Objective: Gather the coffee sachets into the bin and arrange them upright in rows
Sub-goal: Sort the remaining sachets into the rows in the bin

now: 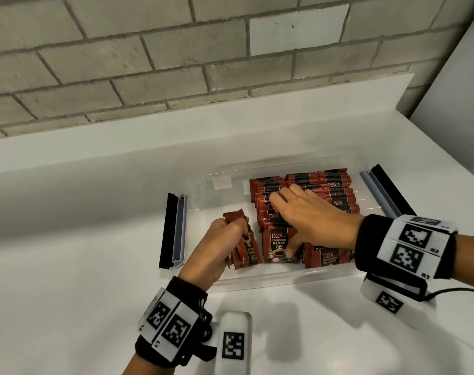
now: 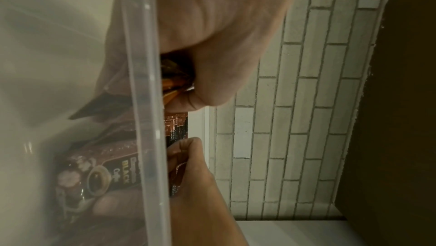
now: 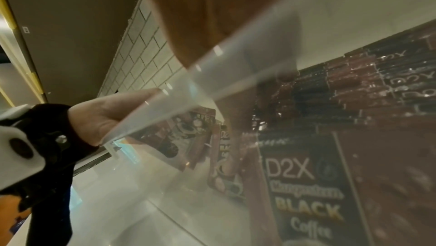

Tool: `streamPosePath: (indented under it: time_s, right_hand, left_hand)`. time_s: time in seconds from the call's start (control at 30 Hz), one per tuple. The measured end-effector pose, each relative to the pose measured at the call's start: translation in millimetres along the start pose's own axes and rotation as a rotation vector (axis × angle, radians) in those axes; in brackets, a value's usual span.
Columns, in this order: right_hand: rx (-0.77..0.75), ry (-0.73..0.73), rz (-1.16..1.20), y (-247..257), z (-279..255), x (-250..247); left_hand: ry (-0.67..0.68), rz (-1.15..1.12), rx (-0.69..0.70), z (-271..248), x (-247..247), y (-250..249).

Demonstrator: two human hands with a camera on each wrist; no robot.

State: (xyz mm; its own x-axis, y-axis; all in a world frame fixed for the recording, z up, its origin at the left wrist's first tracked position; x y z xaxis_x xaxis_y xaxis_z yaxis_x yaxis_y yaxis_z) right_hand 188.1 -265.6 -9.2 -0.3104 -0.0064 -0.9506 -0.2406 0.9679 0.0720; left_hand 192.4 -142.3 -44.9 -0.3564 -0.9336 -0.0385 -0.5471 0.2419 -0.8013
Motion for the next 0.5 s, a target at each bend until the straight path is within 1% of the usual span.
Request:
streamPosePath:
  time_s: [0.13, 0.23, 0.3, 0.4, 0.47, 0.5]
  right_hand:
    - [-0.004, -0.01, 0.037, -5.0, -0.7, -1.8]
    - [-0.002, 0.014, 0.166, -11.8, -1.1, -4.2]
    - [-0.001, 0.051, 0.343, -17.3, -3.1, -10.7]
    - [-0.004, 0.107, 0.631, -18.9, -7.3, -26.6]
    - [-0.01, 0.102, 0.769, -16.9, -7.1, -34.0]
    - [-0.012, 0.083, 0.798, -15.6, -6.6, -36.1]
  left_hand:
    - [-0.12, -0.101, 0.074, -0.8, -13.6, -6.9]
    - [-0.153, -0.19, 0.122, -2.8, -18.0, -10.6]
    - [-0.136, -0.232, 0.134, -5.0, -17.4, -12.3]
    - [-0.07, -0.248, 0.134, -7.7, -11.4, -14.4]
    - [-0.025, -0.257, 0.137, -9.3, -6.7, -15.9]
    - [-0.005, -0.259, 0.145, -10.1, -4.4, -17.1]
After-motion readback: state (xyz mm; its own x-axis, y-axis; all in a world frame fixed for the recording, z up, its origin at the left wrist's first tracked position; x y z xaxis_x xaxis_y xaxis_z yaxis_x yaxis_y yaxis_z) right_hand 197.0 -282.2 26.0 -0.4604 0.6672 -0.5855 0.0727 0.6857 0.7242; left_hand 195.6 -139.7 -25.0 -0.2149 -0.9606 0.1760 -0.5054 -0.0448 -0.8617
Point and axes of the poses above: each hand's wrist, its own z-axis towards the middle knuckle, its own x-axis out of the palm, y = z × x, the point moved 9 cm from there along z, towards the middle knuckle, and after that the axes turned 1 degree about x, right-handed, at the moved point
